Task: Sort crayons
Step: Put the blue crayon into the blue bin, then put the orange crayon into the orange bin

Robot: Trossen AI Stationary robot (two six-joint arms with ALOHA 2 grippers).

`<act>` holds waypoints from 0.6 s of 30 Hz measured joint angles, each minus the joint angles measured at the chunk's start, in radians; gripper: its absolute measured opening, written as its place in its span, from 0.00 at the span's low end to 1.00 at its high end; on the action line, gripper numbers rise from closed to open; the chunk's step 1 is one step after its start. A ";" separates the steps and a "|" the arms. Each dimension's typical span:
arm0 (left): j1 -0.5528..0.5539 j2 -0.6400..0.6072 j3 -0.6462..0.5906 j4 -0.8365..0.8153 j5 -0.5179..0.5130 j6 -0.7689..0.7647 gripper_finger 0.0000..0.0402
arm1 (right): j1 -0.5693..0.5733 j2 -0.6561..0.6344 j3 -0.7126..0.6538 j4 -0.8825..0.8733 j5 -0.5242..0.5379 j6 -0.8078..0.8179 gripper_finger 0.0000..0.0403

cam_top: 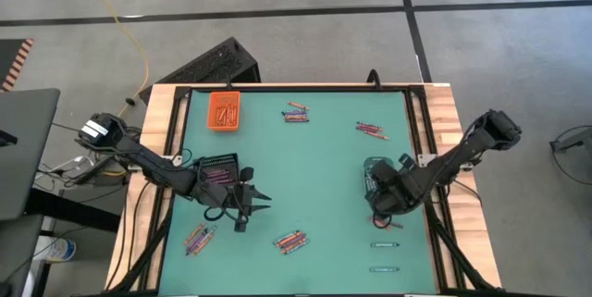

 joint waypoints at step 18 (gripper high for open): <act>0.000 0.000 0.000 -0.003 -0.002 -0.008 0.20 | 0.011 0.000 -0.005 0.028 -0.020 0.029 0.14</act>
